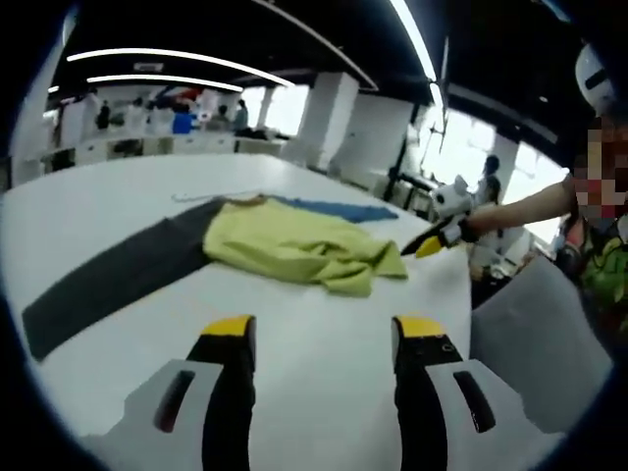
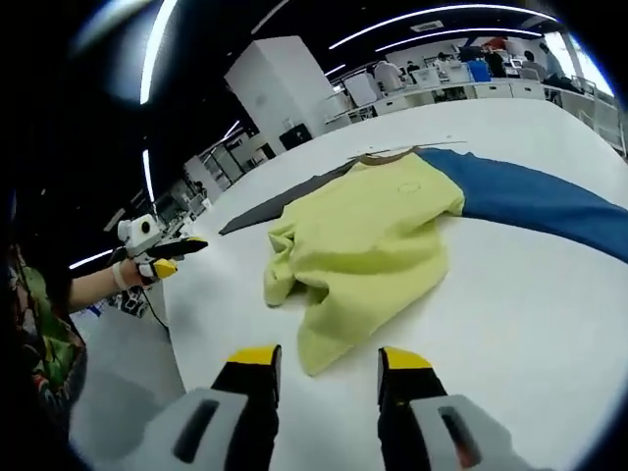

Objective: Fold the garment on the visible template until the final outline fits inside the template.

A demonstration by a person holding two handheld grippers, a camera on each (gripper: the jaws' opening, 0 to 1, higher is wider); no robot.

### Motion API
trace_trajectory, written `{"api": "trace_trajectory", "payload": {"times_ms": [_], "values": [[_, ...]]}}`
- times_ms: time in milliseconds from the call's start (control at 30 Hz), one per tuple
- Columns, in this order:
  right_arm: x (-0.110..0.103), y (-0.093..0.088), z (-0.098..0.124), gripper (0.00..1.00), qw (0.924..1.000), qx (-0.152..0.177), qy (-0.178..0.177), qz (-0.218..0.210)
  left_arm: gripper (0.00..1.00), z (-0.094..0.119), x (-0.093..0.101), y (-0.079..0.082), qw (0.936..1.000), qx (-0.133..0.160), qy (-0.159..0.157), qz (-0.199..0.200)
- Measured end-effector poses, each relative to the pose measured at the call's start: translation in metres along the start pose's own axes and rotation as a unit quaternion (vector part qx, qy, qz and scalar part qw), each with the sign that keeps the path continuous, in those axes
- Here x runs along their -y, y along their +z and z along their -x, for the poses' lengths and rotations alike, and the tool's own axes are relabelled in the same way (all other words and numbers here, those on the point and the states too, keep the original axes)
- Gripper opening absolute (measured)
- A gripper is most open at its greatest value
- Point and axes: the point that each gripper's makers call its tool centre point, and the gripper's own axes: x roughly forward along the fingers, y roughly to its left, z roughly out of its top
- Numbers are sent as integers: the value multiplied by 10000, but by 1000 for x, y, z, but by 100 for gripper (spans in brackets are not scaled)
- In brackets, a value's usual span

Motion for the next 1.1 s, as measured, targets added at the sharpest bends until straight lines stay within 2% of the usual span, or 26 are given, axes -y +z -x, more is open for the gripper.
{"api": "trace_trajectory", "payload": {"times_ms": [167, 400, 467, 567, 667, 733, 867, 967, 1000, 1100], "values": [[8, -1, -5, 29, 9998, -66, -53, -170, 53, 3, -1, 1, 10000, 16, 38, -7], [14, 3, -13, 11, 9986, 1, -95, -517, 52, 2, -2, 1, 10000, 33, 65, 7], [15, 3, -14, 1, 9985, -13, -131, -537, 52, 2, -2, 1, 10000, 33, 58, 11], [9, 10, -11, 0, 9970, 59, -29, -769, 52, 1, -1, 2, 10000, 39, 50, 5], [7, 22, -5, 0, 9971, 156, -46, -748, 51, 1, -1, 2, 10000, 59, 61, 22], [-5, 40, -2, 0, 9933, 295, 183, -1101, 51, 1, -2, 2, 9999, 65, 80, 22], [-22, 69, -1, 0, 9903, 491, 418, -1232, 51, 1, 0, 1, 9999, 92, 59, 49], [-34, 93, -9, 0, 9902, 536, 507, -1185, 50, 0, 1, 1, 9999, 124, 62, 78], [-35, 95, -11, 0, 9902, 536, 506, -1185, 50, 0, 1, 1, 9999, 135, 56, 88], [-42, 115, -27, 0, 9902, 521, 554, -1167, 50, -1, 3, 2, 9998, 159, 52, 100]]}}
